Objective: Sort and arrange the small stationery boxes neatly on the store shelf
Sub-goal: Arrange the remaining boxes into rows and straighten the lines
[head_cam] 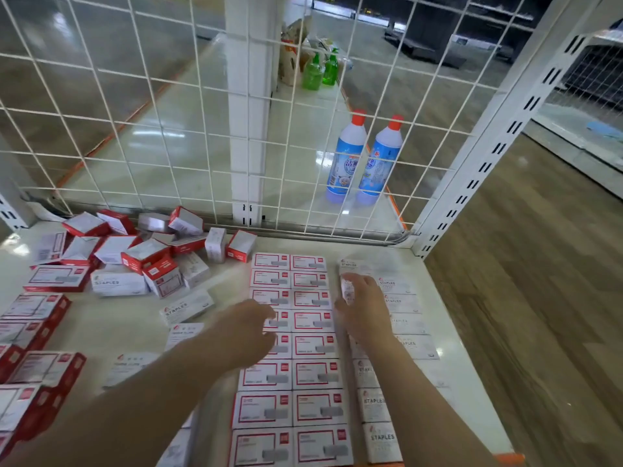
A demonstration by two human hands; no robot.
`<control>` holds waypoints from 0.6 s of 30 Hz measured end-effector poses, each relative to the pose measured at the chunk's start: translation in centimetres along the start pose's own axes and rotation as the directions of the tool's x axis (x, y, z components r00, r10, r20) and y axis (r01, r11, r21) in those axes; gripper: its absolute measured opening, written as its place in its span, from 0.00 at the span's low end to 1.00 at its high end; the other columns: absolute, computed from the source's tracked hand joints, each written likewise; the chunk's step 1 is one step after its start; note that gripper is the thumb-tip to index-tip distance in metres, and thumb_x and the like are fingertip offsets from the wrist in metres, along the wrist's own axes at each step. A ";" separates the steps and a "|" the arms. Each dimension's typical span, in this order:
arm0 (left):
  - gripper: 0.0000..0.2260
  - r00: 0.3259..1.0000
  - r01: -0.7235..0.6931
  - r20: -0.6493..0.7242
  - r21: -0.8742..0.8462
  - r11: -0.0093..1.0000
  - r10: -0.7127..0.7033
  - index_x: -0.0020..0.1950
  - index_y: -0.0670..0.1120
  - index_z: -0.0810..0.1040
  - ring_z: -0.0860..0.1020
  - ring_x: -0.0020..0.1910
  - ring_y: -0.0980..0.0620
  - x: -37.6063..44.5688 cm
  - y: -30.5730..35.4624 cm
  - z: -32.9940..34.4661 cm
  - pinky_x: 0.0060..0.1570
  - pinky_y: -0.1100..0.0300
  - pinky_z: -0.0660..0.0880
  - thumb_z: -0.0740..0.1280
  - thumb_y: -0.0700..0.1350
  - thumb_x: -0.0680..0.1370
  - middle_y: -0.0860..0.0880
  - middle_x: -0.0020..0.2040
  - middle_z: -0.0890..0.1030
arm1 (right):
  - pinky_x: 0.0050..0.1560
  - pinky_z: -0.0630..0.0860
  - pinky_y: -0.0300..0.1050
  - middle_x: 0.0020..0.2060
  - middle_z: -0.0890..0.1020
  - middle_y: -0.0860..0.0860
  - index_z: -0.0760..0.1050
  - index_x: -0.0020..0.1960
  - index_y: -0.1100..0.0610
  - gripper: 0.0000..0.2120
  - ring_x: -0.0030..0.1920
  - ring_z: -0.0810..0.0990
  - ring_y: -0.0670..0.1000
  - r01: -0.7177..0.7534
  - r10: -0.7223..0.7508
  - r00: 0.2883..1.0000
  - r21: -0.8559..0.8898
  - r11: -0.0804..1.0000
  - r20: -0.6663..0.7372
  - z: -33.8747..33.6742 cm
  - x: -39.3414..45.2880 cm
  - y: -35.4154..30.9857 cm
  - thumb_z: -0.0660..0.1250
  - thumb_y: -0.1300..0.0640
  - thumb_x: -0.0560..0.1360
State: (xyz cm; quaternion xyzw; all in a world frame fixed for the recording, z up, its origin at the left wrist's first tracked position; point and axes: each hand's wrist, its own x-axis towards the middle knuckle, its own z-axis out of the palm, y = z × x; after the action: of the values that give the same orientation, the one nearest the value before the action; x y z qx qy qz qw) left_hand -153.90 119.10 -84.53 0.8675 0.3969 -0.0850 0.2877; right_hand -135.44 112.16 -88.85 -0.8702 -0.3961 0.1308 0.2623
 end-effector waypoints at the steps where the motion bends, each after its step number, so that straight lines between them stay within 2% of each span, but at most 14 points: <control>1: 0.19 1.000 0.020 -0.002 0.018 1.000 -0.020 0.70 0.52 0.66 0.64 0.69 0.53 -0.2 -0.9 -0.5 0.67 0.59 0.62 0.59 0.50 0.80 0.53 0.71 0.65 | 0.61 0.67 0.43 0.64 0.71 0.53 0.68 0.68 0.55 0.22 0.64 0.69 0.53 0.016 -0.016 1.000 -0.009 1.000 0.004 0.3 -0.3 -0.7 0.64 0.59 0.75; 3: 0.18 0.999 0.054 0.005 0.045 0.998 -0.054 0.69 0.53 0.67 0.64 0.69 0.53 -0.6 -2.6 -1.4 0.67 0.59 0.61 0.59 0.51 0.80 0.53 0.70 0.66 | 0.59 0.67 0.41 0.64 0.71 0.52 0.67 0.68 0.54 0.21 0.63 0.70 0.52 0.046 -0.046 0.999 -0.021 0.999 0.022 1.1 -1.0 -2.3 0.64 0.59 0.75; 6: 0.15 0.997 0.079 0.012 0.069 0.994 -0.080 0.66 0.52 0.71 0.69 0.65 0.53 -1.3 -5.2 -3.0 0.65 0.59 0.65 0.60 0.50 0.79 0.52 0.67 0.71 | 0.61 0.69 0.43 0.68 0.68 0.51 0.65 0.69 0.52 0.22 0.65 0.70 0.51 0.092 -0.091 0.995 -0.026 0.995 0.051 2.2 -1.8 -4.4 0.63 0.59 0.76; 11: 0.12 0.995 0.086 0.034 0.173 0.981 -0.093 0.62 0.50 0.75 0.75 0.55 0.53 -2.5 -8.7 -6.0 0.54 0.62 0.72 0.59 0.46 0.80 0.50 0.59 0.77 | 0.62 0.64 0.38 0.65 0.71 0.50 0.68 0.68 0.54 0.20 0.65 0.69 0.49 0.158 -0.155 0.979 -0.007 0.987 0.130 4.4 -2.6 -7.8 0.62 0.60 0.77; 15: 0.13 0.995 0.090 0.015 0.223 0.971 -0.096 0.63 0.51 0.74 0.74 0.57 0.53 -3.4 -11.5 -7.4 0.56 0.62 0.72 0.58 0.48 0.80 0.51 0.61 0.75 | 0.60 0.65 0.37 0.61 0.75 0.51 0.73 0.64 0.56 0.15 0.62 0.73 0.50 0.180 -0.185 0.959 0.045 0.983 0.216 6.0 -2.9 -9.9 0.62 0.60 0.77; 18: 0.12 0.994 0.106 -0.004 0.203 0.973 -0.107 0.61 0.54 0.76 0.75 0.56 0.54 -4.3 -13.4 -7.4 0.58 0.59 0.73 0.59 0.50 0.79 0.53 0.60 0.77 | 0.52 0.65 0.29 0.58 0.77 0.51 0.74 0.63 0.57 0.14 0.59 0.75 0.49 0.174 -0.186 0.943 0.069 0.982 0.274 6.7 -2.6 -11.4 0.61 0.59 0.78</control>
State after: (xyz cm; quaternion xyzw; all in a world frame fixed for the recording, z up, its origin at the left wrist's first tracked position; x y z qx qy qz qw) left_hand -167.27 127.57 -82.65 0.8695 0.4311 -0.1432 0.1940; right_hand -147.12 118.83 -87.93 -0.7971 -0.5041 0.2365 0.2335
